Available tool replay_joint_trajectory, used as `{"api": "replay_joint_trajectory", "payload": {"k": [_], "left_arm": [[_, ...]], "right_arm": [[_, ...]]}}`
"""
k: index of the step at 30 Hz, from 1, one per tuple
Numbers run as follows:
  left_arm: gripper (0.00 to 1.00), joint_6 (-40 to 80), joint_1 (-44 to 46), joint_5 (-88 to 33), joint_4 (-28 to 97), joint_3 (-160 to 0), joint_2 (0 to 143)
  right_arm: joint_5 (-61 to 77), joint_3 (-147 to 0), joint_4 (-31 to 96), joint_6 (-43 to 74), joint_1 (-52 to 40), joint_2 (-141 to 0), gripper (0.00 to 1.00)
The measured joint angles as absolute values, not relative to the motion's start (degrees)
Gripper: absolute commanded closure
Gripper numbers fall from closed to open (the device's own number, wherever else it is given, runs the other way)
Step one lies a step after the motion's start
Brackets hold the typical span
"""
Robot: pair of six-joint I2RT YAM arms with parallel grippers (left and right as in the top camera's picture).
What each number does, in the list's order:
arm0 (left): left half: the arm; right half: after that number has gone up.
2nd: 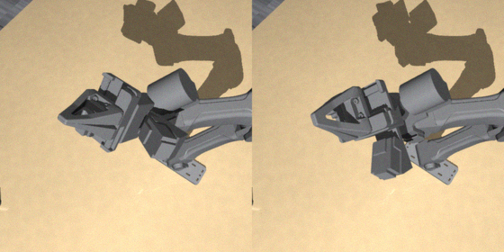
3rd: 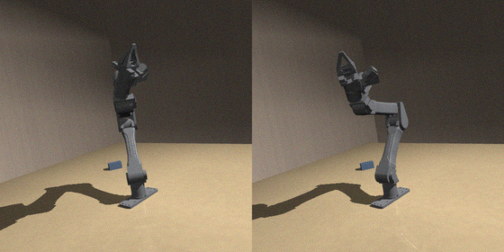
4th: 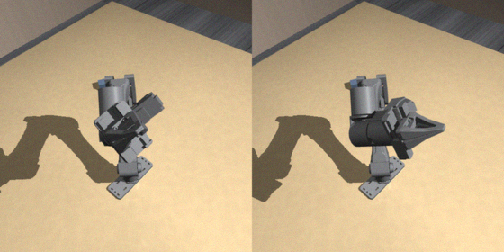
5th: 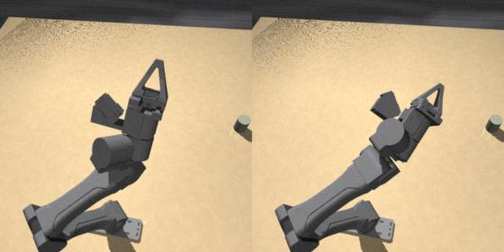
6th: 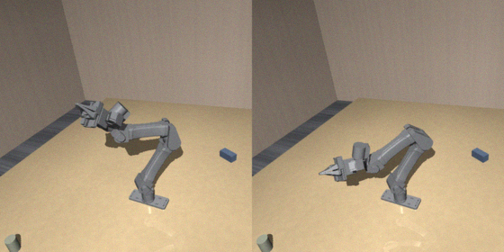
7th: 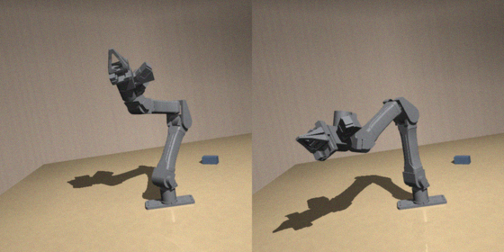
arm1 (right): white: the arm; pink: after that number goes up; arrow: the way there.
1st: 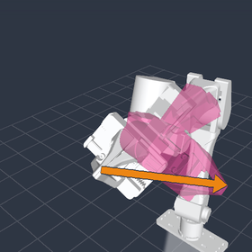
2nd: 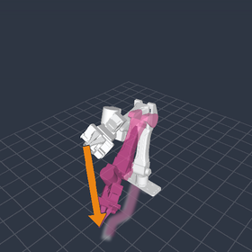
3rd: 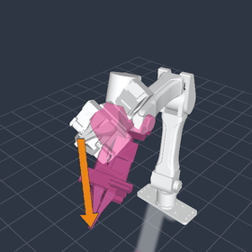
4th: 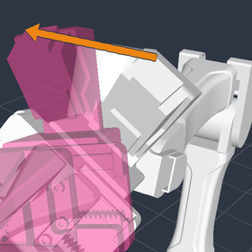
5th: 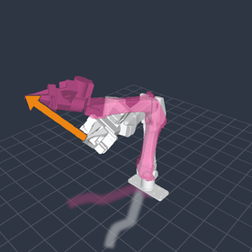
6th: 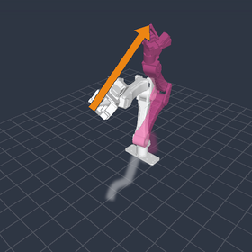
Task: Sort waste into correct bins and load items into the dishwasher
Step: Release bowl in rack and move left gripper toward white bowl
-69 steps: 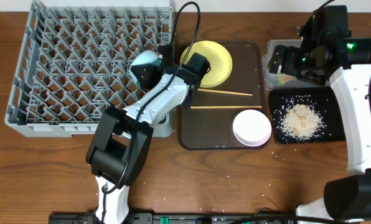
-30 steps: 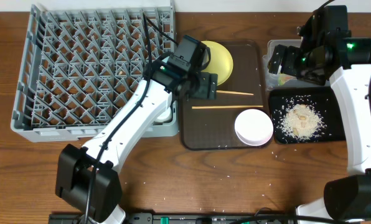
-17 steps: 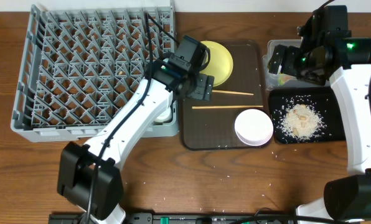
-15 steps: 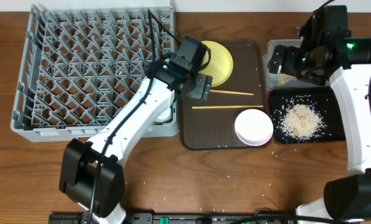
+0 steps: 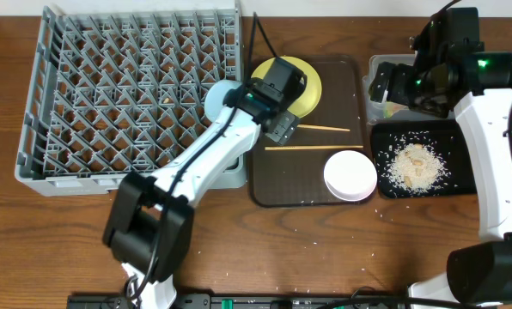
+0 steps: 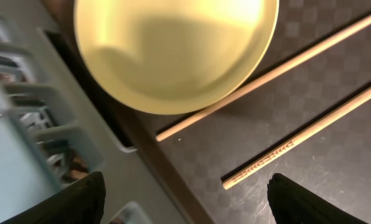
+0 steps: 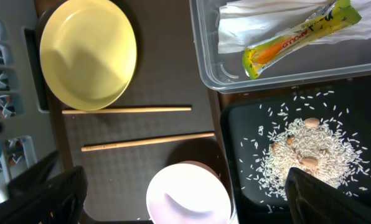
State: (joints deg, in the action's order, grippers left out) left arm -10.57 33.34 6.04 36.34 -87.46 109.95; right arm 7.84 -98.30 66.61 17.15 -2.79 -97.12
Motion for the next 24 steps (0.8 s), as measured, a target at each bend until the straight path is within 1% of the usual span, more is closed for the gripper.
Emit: {"api": "replay_joint_trajectory", "payload": {"k": [8,17,24], "left_arm": [[0.15,-12.0,33.5,7.3,35.3,-87.5,110.9],[0.15,-12.1,34.4,13.9,35.9,-87.5,110.9],[0.15,-10.2,33.2,16.6,36.8,-87.5,110.9]], "right_arm": [[7.8,-98.3,66.6,17.1,-2.8,-97.1,0.01],[7.8,-98.3,66.6,17.1,-2.8,-97.1,0.01],[7.8,-98.3,66.6,17.1,-2.8,-97.1,0.01]]}}
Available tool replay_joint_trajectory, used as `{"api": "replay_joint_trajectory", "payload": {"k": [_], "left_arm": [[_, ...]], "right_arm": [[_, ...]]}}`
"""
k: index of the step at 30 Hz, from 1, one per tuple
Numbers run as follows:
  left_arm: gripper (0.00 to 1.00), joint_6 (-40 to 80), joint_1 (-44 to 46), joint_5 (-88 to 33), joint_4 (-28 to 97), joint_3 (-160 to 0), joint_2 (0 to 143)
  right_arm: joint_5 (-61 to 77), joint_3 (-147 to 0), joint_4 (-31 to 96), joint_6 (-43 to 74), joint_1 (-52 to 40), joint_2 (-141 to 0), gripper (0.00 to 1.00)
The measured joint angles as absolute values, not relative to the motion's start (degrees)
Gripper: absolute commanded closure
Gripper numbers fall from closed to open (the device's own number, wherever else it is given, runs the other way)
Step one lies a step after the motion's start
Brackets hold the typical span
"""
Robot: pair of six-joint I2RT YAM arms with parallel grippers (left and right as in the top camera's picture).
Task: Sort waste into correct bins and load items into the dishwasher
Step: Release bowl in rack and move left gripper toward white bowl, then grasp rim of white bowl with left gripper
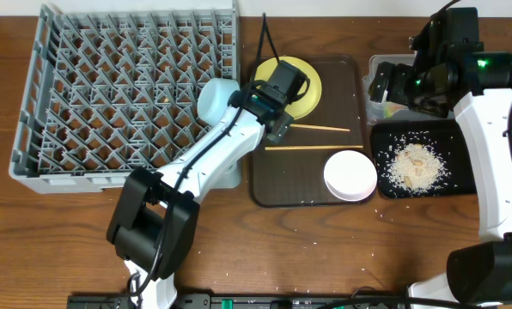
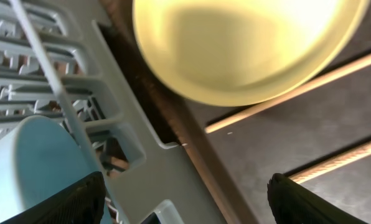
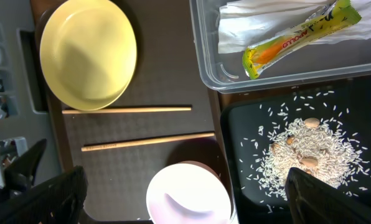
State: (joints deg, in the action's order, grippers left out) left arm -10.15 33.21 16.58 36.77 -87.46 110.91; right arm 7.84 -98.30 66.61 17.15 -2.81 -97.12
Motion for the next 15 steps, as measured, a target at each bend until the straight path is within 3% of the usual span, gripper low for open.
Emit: {"api": "replay_joint_trajectory", "payload": {"k": [8,15], "left_arm": [[0.15,-7.2,28.1,20.1,39.6,-87.5,110.9],[0.15,-6.0,28.9,20.5,41.0,-87.5,109.6]], "right_arm": [[7.8,-98.3,66.6,17.1,-2.8,-97.1,0.01],[7.8,-98.3,66.6,17.1,-2.8,-97.1,0.01]]}}
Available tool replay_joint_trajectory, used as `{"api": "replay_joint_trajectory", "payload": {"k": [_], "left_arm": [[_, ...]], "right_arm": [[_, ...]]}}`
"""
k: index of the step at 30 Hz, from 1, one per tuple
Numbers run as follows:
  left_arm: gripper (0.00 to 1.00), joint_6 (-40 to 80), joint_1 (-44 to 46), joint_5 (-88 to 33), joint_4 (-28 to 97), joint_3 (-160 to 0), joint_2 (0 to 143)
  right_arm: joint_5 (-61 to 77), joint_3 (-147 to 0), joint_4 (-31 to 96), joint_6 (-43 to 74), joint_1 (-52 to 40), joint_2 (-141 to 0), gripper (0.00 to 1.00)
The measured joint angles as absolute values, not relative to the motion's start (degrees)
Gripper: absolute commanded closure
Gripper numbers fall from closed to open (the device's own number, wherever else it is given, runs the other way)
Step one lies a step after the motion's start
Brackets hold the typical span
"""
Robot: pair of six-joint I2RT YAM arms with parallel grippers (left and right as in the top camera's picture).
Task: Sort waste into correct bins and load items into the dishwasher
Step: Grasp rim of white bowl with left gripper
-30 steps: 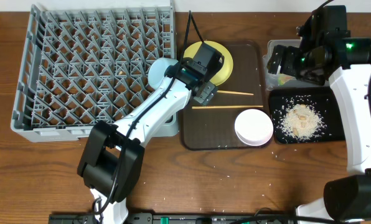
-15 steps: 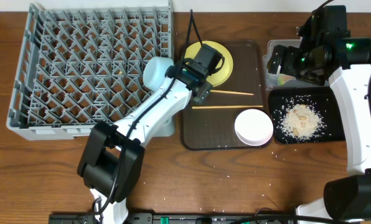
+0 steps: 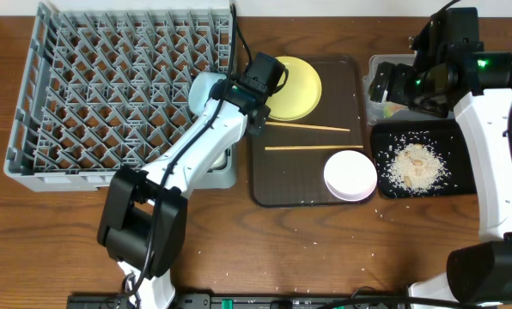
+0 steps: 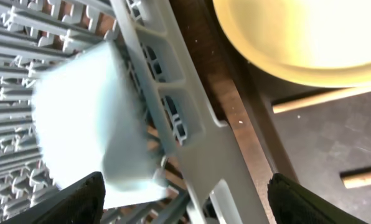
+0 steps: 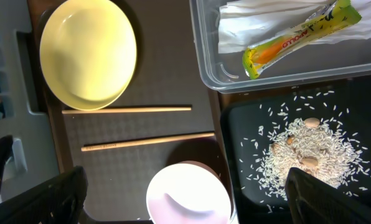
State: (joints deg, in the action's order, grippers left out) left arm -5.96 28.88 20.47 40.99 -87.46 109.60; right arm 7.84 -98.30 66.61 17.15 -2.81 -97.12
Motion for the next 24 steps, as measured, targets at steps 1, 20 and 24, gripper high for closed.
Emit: {"api": "replay_joint_trajectory", "payload": {"k": [1,20,24], "left_arm": [[0.15,-5.8,28.9,20.2,41.5,-87.5,109.3],[0.25,16.9,36.2,-14.7,40.5,-86.2,107.9],[0.25,20.3,40.8,-16.6,36.7,-85.4,109.8]], "right_arm": [[7.8,-98.3,66.6,17.1,-2.8,-97.1,0.01],[7.9,-98.3,66.6,17.1,-2.8,-97.1,0.01],[7.8,-98.3,66.6,17.1,-2.8,-97.1,0.01]]}}
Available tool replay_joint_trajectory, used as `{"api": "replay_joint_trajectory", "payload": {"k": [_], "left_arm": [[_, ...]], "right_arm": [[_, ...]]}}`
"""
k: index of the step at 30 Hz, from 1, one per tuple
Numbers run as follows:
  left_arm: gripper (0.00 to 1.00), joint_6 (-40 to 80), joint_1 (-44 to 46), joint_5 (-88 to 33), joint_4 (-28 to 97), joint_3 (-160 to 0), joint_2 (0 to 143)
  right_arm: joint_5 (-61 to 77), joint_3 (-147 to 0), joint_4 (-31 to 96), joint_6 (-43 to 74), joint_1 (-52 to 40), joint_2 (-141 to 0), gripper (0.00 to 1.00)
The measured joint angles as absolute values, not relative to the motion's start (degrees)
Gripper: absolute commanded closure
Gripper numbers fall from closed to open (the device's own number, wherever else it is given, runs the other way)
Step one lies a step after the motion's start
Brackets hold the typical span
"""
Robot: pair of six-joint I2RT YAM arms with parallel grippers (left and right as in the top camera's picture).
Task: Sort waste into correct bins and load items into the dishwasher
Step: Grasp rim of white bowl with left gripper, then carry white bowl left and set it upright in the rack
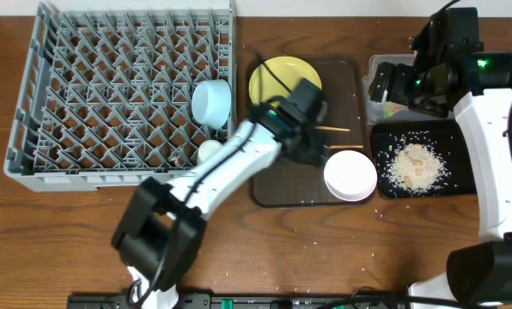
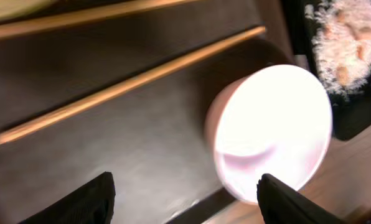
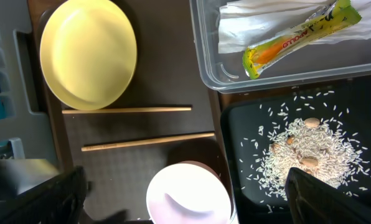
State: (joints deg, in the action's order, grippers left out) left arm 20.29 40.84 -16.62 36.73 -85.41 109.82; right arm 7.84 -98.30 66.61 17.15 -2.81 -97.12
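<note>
A light blue cup (image 1: 211, 101) lies in the grey dishwasher rack (image 1: 110, 163) by its right wall. On the dark tray (image 1: 277, 184) are a yellow plate (image 1: 277, 79), two wooden chopsticks (image 3: 126, 109) and a white bowl (image 1: 350, 174). My left gripper (image 1: 314, 142) hangs open and empty over the tray. In its wrist view the bowl (image 2: 269, 130) is just right of centre, a chopstick (image 2: 129, 84) above. My right gripper (image 1: 385, 86) is held high and open over the bins; below it are the plate (image 3: 88, 53) and bowl (image 3: 188, 193).
A clear bin (image 3: 291, 68) at the back right holds a napkin and a yellow-green wrapper (image 3: 294, 37). In front of it a black bin (image 3: 248, 124) holds spilled rice (image 3: 304, 149) with a few nuts. The wooden table edge runs along the front.
My left gripper was at the rack's right wall beside the blue cup. Now it is over the tray by the white bowl, and the cup stays in the rack. The right arm has not moved.
My open left gripper was over the yellow plate, with the blue cup at the rack's right edge. Then it stood further left, over the rack wall with the cup inside, and the rack sat slightly further left. Now it hangs near the white bowl.
</note>
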Motion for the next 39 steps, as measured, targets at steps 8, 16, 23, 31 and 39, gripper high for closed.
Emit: {"api": "replay_joint_trajectory", "payload": {"k": [8,16,23,31,39], "left_arm": [[0.26,29.1,44.4,-16.6,31.0,-85.2,117.1],[0.53,33.3,44.4,-21.0,24.5,-84.9,122.2],[0.92,34.2,44.0,-22.8,25.1,-84.9,123.6],[0.93,34.0,40.4,-23.0,30.1,-84.8,122.5],[0.92,25.5,34.9,-6.9,35.8,-84.2,107.0]], "right_arm": [[7.8,-98.3,66.6,17.1,-2.8,-97.1,0.01],[7.8,-98.3,66.6,17.1,-2.8,-97.1,0.01],[7.8,-98.3,66.6,17.1,-2.8,-97.1,0.01],[7.8,-98.3,66.6,17.1,-2.8,-97.1,0.01],[7.8,-98.3,66.6,17.1,-2.8,-97.1,0.01]]}}
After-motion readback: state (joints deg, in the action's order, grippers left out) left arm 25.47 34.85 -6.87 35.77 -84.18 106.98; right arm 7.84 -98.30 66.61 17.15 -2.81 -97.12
